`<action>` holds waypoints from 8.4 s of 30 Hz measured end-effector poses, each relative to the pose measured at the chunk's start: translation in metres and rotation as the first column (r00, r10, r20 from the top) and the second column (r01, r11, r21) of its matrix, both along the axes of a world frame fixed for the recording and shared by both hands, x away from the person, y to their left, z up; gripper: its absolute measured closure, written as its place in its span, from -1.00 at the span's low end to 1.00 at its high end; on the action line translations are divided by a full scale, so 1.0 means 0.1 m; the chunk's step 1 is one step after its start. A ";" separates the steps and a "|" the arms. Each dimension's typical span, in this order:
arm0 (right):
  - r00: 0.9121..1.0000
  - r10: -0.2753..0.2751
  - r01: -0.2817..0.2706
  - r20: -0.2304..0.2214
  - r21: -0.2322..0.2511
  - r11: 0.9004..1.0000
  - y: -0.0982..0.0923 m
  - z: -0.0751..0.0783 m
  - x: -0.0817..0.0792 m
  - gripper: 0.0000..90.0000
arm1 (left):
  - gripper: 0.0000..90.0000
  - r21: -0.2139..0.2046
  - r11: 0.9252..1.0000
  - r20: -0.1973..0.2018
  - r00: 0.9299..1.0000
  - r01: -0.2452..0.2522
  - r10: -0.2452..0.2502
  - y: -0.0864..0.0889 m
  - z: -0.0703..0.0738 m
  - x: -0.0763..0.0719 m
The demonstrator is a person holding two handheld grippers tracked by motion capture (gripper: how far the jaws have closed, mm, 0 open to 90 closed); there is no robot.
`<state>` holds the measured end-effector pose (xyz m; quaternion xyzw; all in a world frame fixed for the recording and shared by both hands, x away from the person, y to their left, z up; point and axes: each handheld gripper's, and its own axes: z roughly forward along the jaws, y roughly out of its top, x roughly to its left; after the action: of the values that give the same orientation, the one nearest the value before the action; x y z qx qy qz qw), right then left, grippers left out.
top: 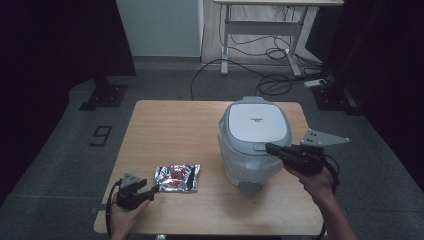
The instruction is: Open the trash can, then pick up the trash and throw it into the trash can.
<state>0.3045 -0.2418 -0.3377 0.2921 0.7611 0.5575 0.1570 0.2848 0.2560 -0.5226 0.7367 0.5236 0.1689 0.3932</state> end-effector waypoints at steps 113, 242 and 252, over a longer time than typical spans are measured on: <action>0.942 -0.314 0.302 -0.120 -0.106 0.947 -0.70 -1.78 -0.18 0.12 | -0.27 0.008 1.000 -0.021 1.000 -0.004 0.005 -0.06 0.01 0.09; 0.888 -0.426 0.404 -0.173 -0.150 0.903 -0.88 -1.93 -0.16 0.26 | 1.00 -0.228 0.935 0.325 0.927 0.271 -0.189 -0.40 2.00 0.27; 0.890 -0.422 0.399 -0.173 -0.153 0.904 -0.88 -1.93 -0.15 0.26 | 1.00 -0.221 0.930 0.330 0.920 0.293 -0.211 -0.52 2.11 0.32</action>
<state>0.2890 -0.3299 -0.5308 0.4918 0.7246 0.4349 0.2097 0.3172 0.2038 -0.3119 0.7045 0.3753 0.1545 0.5822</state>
